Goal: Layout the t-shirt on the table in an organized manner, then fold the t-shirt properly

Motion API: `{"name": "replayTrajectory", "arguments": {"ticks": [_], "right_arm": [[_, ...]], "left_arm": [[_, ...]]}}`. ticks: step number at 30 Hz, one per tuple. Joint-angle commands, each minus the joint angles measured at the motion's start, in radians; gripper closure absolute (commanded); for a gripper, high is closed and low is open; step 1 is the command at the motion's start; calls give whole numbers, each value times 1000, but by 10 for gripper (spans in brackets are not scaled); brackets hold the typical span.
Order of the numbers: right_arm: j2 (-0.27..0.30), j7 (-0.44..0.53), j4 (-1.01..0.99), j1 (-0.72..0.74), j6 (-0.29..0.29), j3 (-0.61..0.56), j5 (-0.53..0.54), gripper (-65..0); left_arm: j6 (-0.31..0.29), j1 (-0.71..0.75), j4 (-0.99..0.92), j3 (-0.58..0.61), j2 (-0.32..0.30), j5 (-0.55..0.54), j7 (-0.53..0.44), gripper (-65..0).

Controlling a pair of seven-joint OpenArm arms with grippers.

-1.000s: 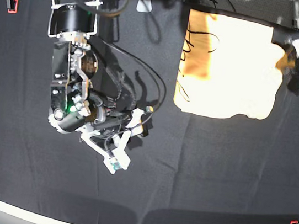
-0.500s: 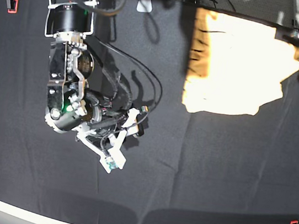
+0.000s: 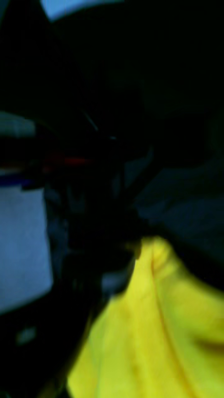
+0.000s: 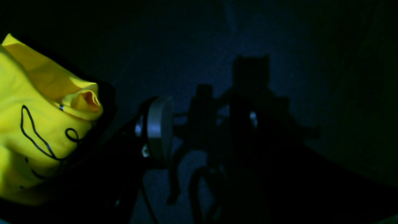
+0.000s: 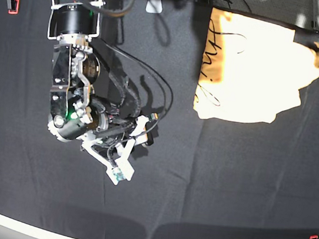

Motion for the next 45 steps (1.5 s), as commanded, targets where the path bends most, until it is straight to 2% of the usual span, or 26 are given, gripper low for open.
{"name": "replayTrajectory", "arguments": {"ticks": [1, 4, 8, 11, 19, 24, 28, 34, 39, 41, 45], "right_arm": [[0, 13, 19, 23, 5, 4, 11, -284], [0, 13, 19, 23, 5, 4, 11, -284], [0, 13, 19, 23, 5, 4, 11, -284], [0, 13, 19, 24, 5, 4, 22, -284], [0, 9, 19, 21, 6, 4, 37, -284], [0, 8, 19, 21, 6, 4, 37, -284], [0, 8, 19, 21, 6, 4, 36, -284], [0, 6, 18, 21, 6, 4, 37, -284], [0, 6, 19, 21, 6, 4, 37, -284], [0, 5, 19, 21, 6, 4, 37, -284], [0, 5, 19, 21, 7, 4, 37, -284]], "left_arm": [[13, -16, 18, -30, -30, -27, -12, -339], [-3, -50, 19, -72, -46, -191, -11, -339], [-144, -51, 19, -65, -47, -412, 45, -339], [-166, -51, 19, -55, -31, -486, 91, -339], [-165, -49, 19, 31, -16, -549, 92, -335], [-162, -66, 19, 106, -10, -490, 41, -335], [-163, -118, 19, 107, 19, -484, 34, -335], [-163, -148, 19, 107, 23, -456, 17, -335], [-163, -148, 19, 107, 22, -381, -90, -335], [-162, -149, 19, 107, 22, -385, -107, -335], [-162, -149, 19, 106, 22, -456, -74, -335]]}}
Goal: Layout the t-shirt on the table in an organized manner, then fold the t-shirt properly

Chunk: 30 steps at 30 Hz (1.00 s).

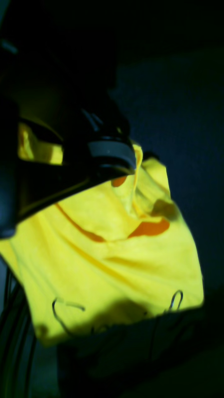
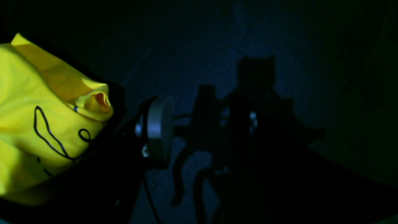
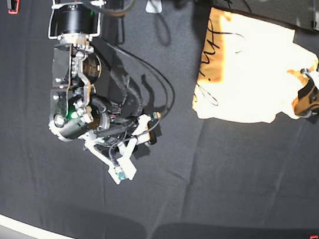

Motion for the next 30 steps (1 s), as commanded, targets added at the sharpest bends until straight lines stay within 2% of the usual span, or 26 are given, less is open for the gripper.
{"name": "replayTrajectory", "arguments": {"ticks": [1, 8, 11, 14, 15, 16, 17, 20, 21, 25, 30], "right_arm": [[0, 9, 19, 24, 6, 3, 10, -284], [0, 9, 19, 24, 6, 3, 10, -284], [0, 9, 19, 24, 6, 3, 10, -284], [0, 16, 18, 24, 6, 3, 13, -284], [0, 24, 18, 24, 6, 3, 30, -283], [0, 24, 17, 22, 6, 3, 58, -270], [0, 22, 17, 19, 8, 3, 85, -230], [0, 3, 17, 3, 16, 3, 139, -38], [0, 4, 17, -3, 16, 3, 137, 0], [1, 10, 17, -24, 19, 4, 100, 0], [0, 8, 18, -31, 56, 7, 102, 0]], "left_arm": [[-4, -8, 13, -9, -17, -36, -15, -335], [-3, -9, 13, -11, -17, -56, -30, -335], [-3, -24, 13, -13, -17, -2, -59, -335], [62, -39, 13, -13, -17, 20, -58, -335], [65, -39, 13, -12, -17, 19, -59, -335], [64, -39, 13, -12, -17, 19, -57, -335], [64, -39, 13, -12, -17, 19, -51, -335], [64, -39, 13, -12, -17, 19, -31, -335], [64, -38, 13, -12, -17, 19, -31, -335], [64, -36, 13, -12, -16, 10, -20, -335], [64, -36, 13, -12, -3, -69, 45, -335]]}}
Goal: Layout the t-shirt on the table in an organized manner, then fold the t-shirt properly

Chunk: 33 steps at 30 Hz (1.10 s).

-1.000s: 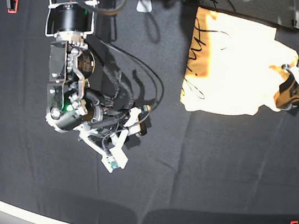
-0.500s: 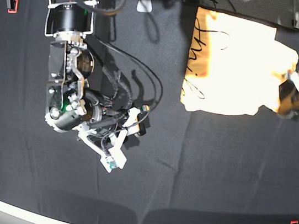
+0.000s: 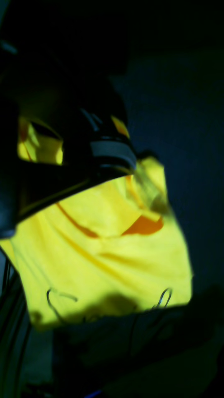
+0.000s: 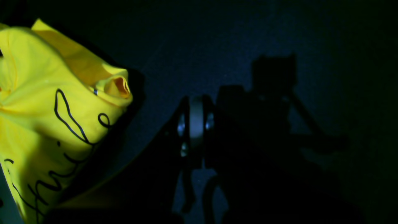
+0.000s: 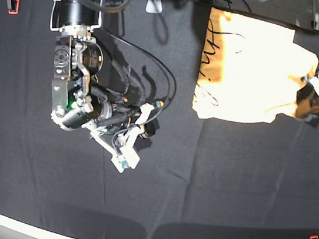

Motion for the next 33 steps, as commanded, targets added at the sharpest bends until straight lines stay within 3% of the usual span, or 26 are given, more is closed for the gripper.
{"name": "replayTrajectory", "arguments": {"ticks": [1, 6, 12, 14, 17, 18, 20, 22, 25, 26, 31, 32, 33], "right_arm": [[0, 15, 18, 22, 21, 2, 25, 0], [0, 6, 18, 22, 49, 2, 33, -81], [0, 4, 18, 22, 49, 2, 33, -85], [0, 4, 18, 22, 49, 2, 33, -85], [0, 4, 18, 22, 49, 2, 33, -85], [0, 4, 18, 22, 49, 2, 33, -85], [0, 4, 18, 22, 50, 2, 33, -85], [0, 4, 18, 22, 50, 4, 32, -85], [0, 4, 18, 22, 50, 5, 33, -85], [0, 4, 18, 23, 50, 5, 33, -85], [0, 4, 18, 22, 50, 5, 33, -85], [1, 4, 18, 22, 50, 5, 33, -85], [1, 4, 18, 22, 50, 5, 33, -85]], "left_arm": [[-3, -6, 13, -10, -10, -23, -16, -335], [-4, -6, 13, -10, 32, -45, -16, -335], [-3, -6, 11, -10, 67, 58, -17, -319], [10, -6, 11, -10, 67, 68, -29, -248], [32, -6, 11, -10, 67, 67, -77, -17], [31, -6, 11, -10, 66, 68, -107, 0], [31, -9, 11, -10, 60, 107, -187, 0], [46, -23, 11, -11, 59, 235, -268, 0], [171, -40, 11, -11, 59, 412, -365, 0], [187, -43, 11, -11, 59, 446, -377, 0], [183, -42, 11, -11, 51, 483, -303, 0], [174, -42, 12, -11, 42, 460, -267, -23], [161, -42, 12, -11, 28, 419, -224, -116]]}}
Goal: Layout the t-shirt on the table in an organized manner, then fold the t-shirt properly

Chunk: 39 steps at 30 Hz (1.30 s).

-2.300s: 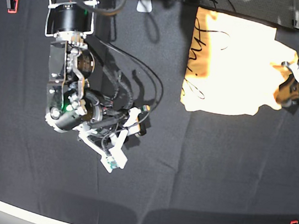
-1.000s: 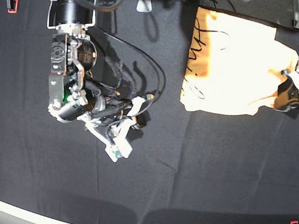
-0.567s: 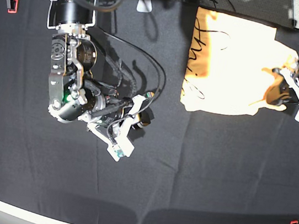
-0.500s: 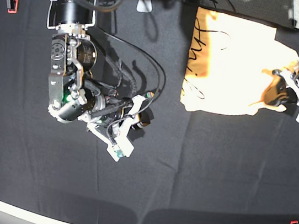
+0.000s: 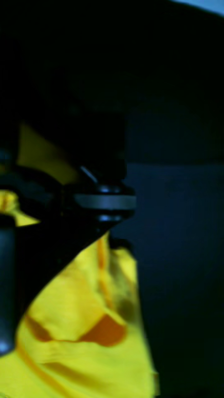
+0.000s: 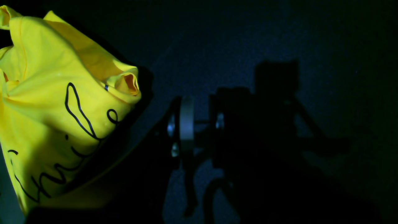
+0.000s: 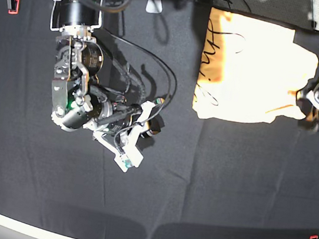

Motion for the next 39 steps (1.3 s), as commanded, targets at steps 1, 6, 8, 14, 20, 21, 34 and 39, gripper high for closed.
{"name": "replayTrajectory", "arguments": {"ticks": [1, 6, 8, 14, 20, 21, 34, 39], "right_arm": [[0, 9, 18, 22, 8, 4, 18, -85], [0, 9, 18, 23, 8, 4, 18, -85], [0, 9, 18, 22, 8, 4, 18, -85], [0, 3, 18, 22, 8, 4, 17, -85], [0, -5, 18, 22, 8, 4, 14, -85], [0, -5, 18, 22, 8, 4, 14, -85], [0, -5, 18, 23, 8, 4, 14, -85], [0, -6, 18, 22, 8, 4, 14, -85]], "left_arm": [[-21, -11, 16, -8, -39, -62, 17, -199], [-26, -10, 16, -8, -92, -294, 162, -284], [-26, -7, 15, -6, -71, -316, 171, -284], [-26, -15, 11, -6, 23, -320, 163, -284], [50, -16, -23, -6, 28, -308, 156, -284], [50, -16, -32, -6, 28, -315, 165, -283], [49, -13, -64, -5, 47, -463, 223, -191], [49, -14, -85, -5, 47, -461, 145, -151]]}}
